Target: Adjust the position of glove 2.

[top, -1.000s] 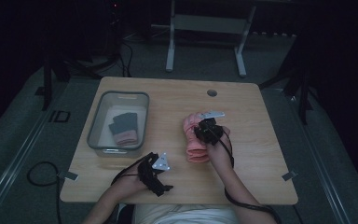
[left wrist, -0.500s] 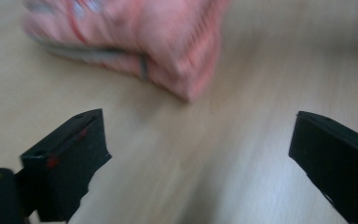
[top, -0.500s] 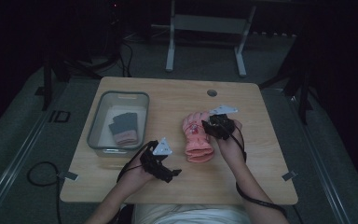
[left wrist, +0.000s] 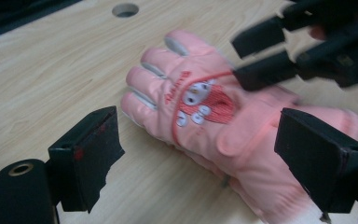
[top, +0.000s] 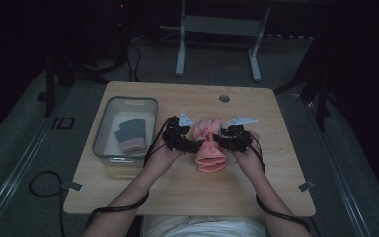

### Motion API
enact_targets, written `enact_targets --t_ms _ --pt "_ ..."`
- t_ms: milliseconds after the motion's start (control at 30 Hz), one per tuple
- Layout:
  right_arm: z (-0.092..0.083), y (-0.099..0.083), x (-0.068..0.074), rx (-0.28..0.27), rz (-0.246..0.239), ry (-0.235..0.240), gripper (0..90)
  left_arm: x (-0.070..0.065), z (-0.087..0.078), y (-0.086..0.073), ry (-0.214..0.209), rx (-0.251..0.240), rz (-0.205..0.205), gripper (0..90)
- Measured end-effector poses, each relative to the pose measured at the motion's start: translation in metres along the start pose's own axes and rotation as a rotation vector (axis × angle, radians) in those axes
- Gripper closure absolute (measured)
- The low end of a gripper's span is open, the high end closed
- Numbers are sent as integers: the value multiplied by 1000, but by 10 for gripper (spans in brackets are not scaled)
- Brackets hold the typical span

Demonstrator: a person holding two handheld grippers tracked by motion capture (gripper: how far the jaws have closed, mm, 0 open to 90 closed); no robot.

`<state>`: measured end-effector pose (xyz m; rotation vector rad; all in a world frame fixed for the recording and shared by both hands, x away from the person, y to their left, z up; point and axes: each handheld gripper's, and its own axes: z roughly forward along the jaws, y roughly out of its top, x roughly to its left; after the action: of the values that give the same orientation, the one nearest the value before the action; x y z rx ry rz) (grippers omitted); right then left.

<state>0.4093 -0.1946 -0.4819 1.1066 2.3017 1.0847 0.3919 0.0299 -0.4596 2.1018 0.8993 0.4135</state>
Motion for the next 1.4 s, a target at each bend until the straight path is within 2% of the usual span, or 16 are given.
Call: enact_targets --t_ms 100,167,233,333,467,500,567,600,633,733,833,867,1067,1233,1400 --pt "7 -12 -9 45 6 -4 548 7 18 -1 -35 42 -49 138" --pt "9 -19 -16 55 54 24 521 13 32 -5 -85 78 -101 140" --pt "12 -24 -24 91 105 55 489 15 47 -10 -112 127 -142 140" --pt "16 -27 -30 127 130 79 472 22 59 -16 -183 131 -235 139" --pt "24 -29 -33 163 168 116 471 26 77 -25 -219 187 -281 148" --pt "27 -30 -34 172 183 128 473 28 82 -29 -248 187 -311 153" --pt "31 -31 -35 185 208 143 484 34 89 -33 -342 175 -357 327" --pt "33 -31 -36 187 217 154 533 35 91 -33 -366 164 -366 416" --pt "33 -32 -36 186 228 175 582 34 92 -33 -372 159 -366 474" --pt "34 -32 -33 184 214 174 650 32 93 -30 -370 157 -350 603" --pt "33 -32 -29 176 204 155 704 25 89 -23 -320 175 -292 707" --pt "32 -32 -29 168 208 152 722 24 88 -20 -313 176 -287 728" --pt "22 -32 -24 100 204 121 764 21 79 -9 -315 172 -265 770" --pt "7 -16 -19 56 175 88 765 25 62 5 -325 133 -256 773" --pt "-3 -1 -10 15 159 77 764 28 42 15 -307 111 -229 773"
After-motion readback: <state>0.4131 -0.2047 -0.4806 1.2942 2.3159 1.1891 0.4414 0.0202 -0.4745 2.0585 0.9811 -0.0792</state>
